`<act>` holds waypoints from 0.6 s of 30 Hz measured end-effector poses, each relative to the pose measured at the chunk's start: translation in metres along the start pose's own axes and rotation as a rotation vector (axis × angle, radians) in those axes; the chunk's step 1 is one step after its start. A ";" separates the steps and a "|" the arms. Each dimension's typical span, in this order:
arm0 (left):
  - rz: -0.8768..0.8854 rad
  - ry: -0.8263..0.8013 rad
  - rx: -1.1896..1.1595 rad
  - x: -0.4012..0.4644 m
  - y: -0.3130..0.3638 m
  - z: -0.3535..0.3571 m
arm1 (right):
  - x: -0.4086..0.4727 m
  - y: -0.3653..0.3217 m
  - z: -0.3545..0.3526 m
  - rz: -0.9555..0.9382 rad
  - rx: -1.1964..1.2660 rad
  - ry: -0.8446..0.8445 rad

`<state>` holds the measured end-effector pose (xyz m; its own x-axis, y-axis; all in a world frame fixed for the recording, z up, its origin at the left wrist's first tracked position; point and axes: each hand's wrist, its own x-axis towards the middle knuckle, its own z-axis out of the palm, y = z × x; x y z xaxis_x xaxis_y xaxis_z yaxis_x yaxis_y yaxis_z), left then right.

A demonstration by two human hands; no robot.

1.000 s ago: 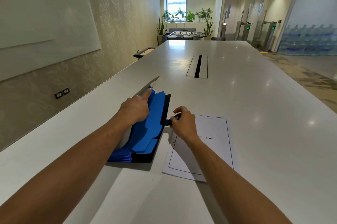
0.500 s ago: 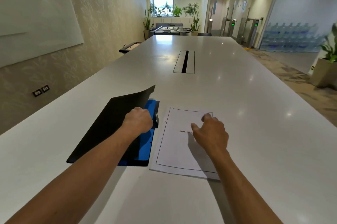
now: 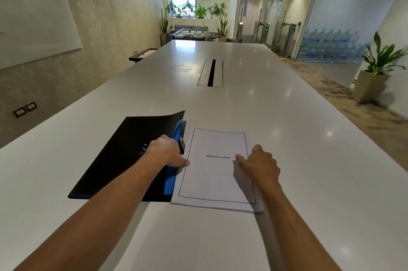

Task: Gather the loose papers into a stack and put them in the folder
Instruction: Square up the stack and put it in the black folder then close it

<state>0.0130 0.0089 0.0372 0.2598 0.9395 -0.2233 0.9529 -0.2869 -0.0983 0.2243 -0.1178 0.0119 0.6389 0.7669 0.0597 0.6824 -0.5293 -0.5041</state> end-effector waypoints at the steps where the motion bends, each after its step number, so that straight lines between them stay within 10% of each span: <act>1: -0.001 0.004 0.004 0.000 0.000 0.000 | 0.004 0.000 -0.003 0.029 0.025 -0.014; 18: -0.006 -0.033 0.001 0.002 0.003 -0.004 | 0.021 -0.002 -0.010 0.106 0.251 -0.235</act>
<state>0.0169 0.0102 0.0402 0.2489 0.9343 -0.2550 0.9542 -0.2816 -0.1005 0.2401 -0.1040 0.0226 0.5824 0.7904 -0.1898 0.4896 -0.5275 -0.6943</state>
